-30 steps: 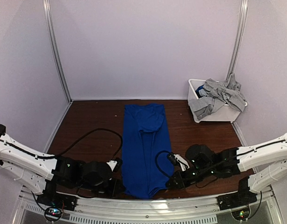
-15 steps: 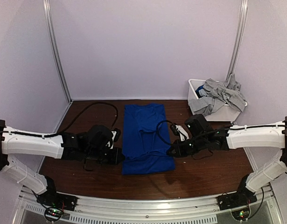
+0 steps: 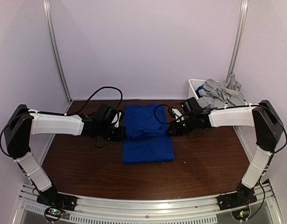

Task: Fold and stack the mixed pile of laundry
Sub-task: Fold the rectangle-folded T-shirt at the center of the board, then move the 2/3-rectangle-folded T-shirt to the center of the board.

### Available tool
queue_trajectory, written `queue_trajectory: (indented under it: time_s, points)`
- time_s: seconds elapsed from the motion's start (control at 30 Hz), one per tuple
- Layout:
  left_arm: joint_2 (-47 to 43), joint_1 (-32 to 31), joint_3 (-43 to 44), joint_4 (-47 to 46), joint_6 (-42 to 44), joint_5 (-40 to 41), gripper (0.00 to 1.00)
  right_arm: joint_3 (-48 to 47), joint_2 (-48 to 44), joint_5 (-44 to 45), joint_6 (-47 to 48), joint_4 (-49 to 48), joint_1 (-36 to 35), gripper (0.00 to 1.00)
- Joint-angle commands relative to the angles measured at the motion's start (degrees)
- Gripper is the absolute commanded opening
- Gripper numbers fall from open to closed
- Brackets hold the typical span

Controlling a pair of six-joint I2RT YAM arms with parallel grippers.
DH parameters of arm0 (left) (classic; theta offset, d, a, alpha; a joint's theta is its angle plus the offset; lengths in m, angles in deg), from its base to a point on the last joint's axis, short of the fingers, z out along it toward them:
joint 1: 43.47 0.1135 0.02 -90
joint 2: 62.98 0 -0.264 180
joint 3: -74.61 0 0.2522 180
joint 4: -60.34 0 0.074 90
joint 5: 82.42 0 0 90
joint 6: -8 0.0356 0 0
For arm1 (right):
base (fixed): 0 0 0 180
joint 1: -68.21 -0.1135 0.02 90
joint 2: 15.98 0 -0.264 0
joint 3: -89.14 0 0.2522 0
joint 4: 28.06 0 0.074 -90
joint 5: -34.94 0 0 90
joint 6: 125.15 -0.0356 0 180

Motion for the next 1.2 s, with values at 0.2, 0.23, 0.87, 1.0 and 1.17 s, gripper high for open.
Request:
queue_trajectory:
  time_s: [0.2, 0.23, 0.87, 1.0, 1.17]
  points:
    - [8.61, 5.21, 6.44, -5.11, 5.08, -3.48, 0.0, -9.51, 9.7, -3.09, 3.85, -1.66, 3.09, 0.0]
    - [9.44, 5.45, 6.96, -5.24, 5.28, -3.6, 0.0, -9.85, 10.39, -3.1, 3.88, -1.94, 3.23, 0.0]
    - [4.18, 12.13, 9.34, -4.23, 8.55, -8.23, 0.45, -12.34, 4.32, -5.56, 5.13, 1.91, 7.96, 0.52]
    - [0.29, 11.49, 2.0, -10.27, 7.67, -15.67, 0.44, -6.42, 0.26, -9.84, 3.96, -0.14, 7.16, 0.5]
    - [1.68, 7.25, -1.43, -13.78, 7.63, -16.86, 0.42, -1.93, 0.76, -11.8, 3.07, -2.99, 2.78, 0.44]
